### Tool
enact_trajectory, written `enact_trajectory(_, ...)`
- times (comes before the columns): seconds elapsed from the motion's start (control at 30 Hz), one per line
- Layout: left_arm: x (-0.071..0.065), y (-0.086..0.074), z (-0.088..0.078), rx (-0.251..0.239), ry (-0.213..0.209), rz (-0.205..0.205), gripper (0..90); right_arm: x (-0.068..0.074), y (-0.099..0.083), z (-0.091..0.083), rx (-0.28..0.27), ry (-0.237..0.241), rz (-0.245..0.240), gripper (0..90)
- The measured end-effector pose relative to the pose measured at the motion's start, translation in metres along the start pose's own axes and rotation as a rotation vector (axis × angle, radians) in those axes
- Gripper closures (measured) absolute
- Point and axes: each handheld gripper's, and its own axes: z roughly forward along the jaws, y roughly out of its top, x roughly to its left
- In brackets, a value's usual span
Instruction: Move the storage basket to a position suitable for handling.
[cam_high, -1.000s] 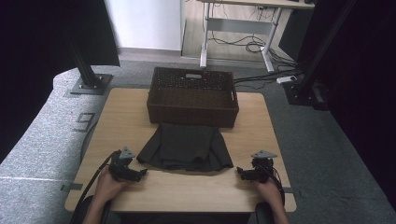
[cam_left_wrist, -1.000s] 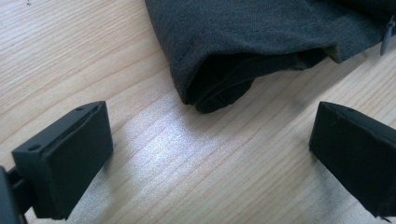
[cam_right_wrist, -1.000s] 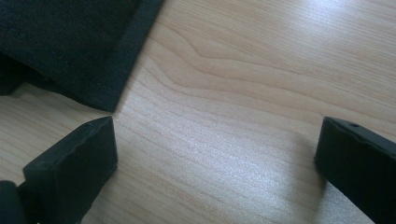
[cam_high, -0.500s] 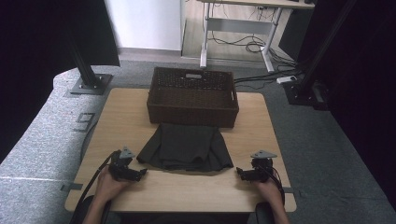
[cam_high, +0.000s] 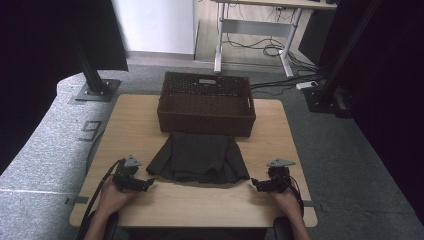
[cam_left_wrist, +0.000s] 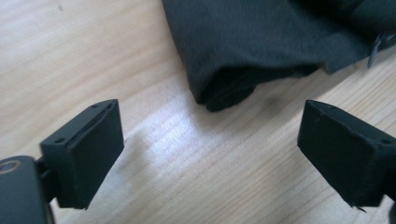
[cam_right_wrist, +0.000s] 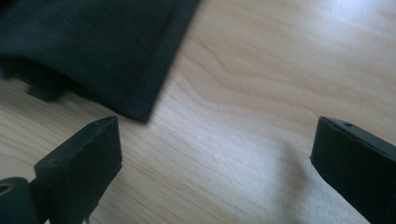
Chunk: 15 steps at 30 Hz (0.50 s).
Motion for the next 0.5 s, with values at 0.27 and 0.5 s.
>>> enact_trajectory(0.27, 0.002, 0.018, -0.009, -0.033, -0.03, 0.025, 14.5, 0.004, 0.017, -0.007, -0.024, 0.055, 0.01, 2.5)
enact_trajectory(0.5, 0.001, 0.055, -0.012, -0.068, -0.022, 0.077, 18.5, 0.013, 0.043, -0.007, -0.036, 0.102, -0.017, 7.0)
